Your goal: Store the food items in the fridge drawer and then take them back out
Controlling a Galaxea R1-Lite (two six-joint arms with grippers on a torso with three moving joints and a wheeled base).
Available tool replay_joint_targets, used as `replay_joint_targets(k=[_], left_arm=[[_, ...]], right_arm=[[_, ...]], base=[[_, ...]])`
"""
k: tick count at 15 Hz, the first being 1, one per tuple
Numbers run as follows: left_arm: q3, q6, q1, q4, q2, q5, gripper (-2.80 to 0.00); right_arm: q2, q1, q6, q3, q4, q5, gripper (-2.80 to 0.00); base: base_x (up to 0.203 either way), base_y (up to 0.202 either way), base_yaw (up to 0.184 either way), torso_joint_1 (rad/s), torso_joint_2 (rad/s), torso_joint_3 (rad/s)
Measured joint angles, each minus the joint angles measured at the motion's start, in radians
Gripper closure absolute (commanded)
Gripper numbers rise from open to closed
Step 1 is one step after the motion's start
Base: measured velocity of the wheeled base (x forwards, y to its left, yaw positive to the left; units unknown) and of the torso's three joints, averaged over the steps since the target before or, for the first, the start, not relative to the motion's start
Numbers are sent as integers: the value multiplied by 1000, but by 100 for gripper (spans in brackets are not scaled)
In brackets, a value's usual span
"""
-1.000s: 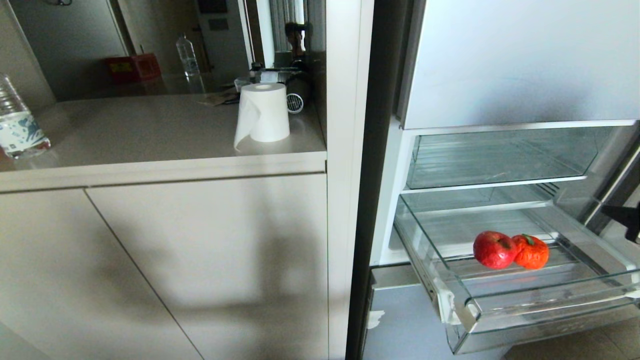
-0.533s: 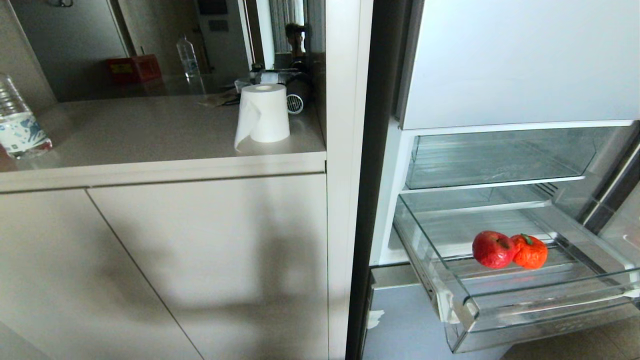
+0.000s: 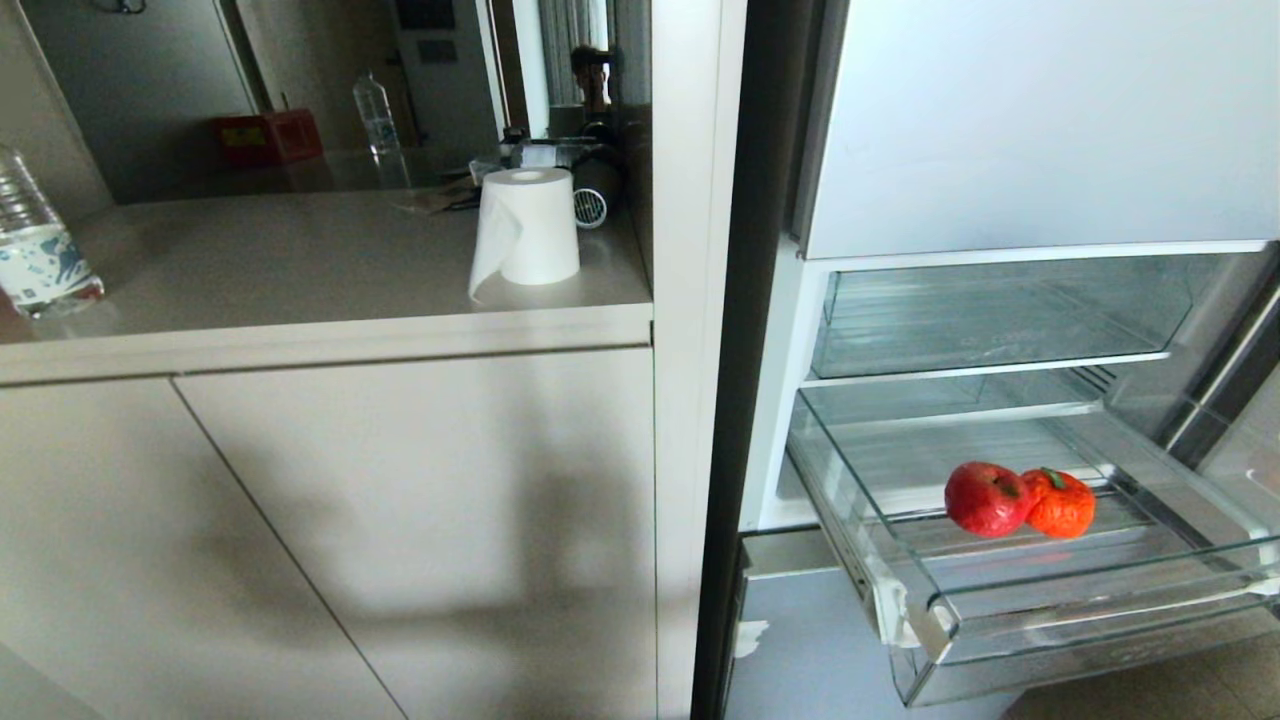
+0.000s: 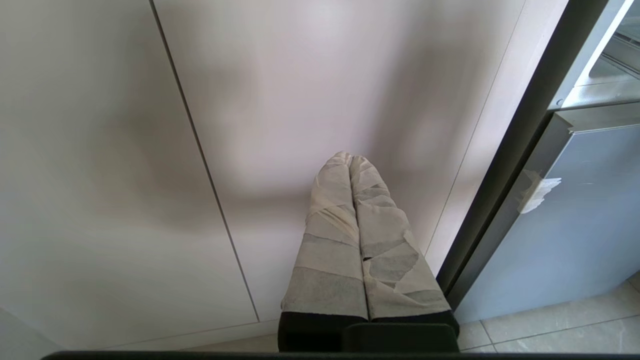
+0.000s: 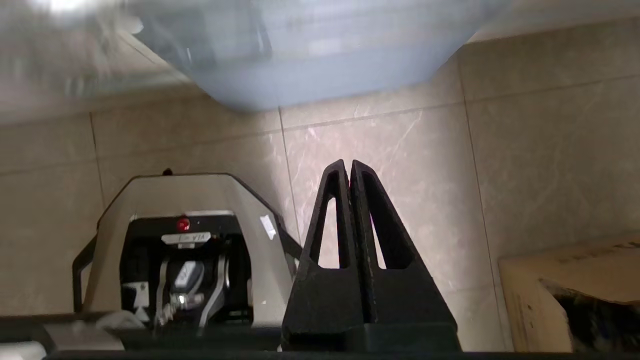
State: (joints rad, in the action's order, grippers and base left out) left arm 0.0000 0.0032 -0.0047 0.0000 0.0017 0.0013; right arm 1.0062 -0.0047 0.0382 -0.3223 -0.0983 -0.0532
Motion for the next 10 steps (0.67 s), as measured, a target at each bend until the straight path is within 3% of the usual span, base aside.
replay_joint_targets(k=[5, 7, 8, 10], left_arm=[[0, 0, 0, 0, 0, 0, 0], [0, 0, 0, 0, 0, 0, 0], [0, 0, 0, 0, 0, 0, 0], [0, 0, 0, 0, 0, 0, 0]], right_arm=[[409, 1, -23, -120, 255, 13, 0], [554, 1, 2, -201, 379, 57, 0], [612, 2, 42, -236, 453, 96, 0], [690, 1, 203, -282, 649, 184, 0]], base=[[0, 0, 0, 0, 0, 0], [0, 0, 0, 0, 0, 0], [0, 0, 0, 0, 0, 0], [0, 0, 0, 0, 0, 0]])
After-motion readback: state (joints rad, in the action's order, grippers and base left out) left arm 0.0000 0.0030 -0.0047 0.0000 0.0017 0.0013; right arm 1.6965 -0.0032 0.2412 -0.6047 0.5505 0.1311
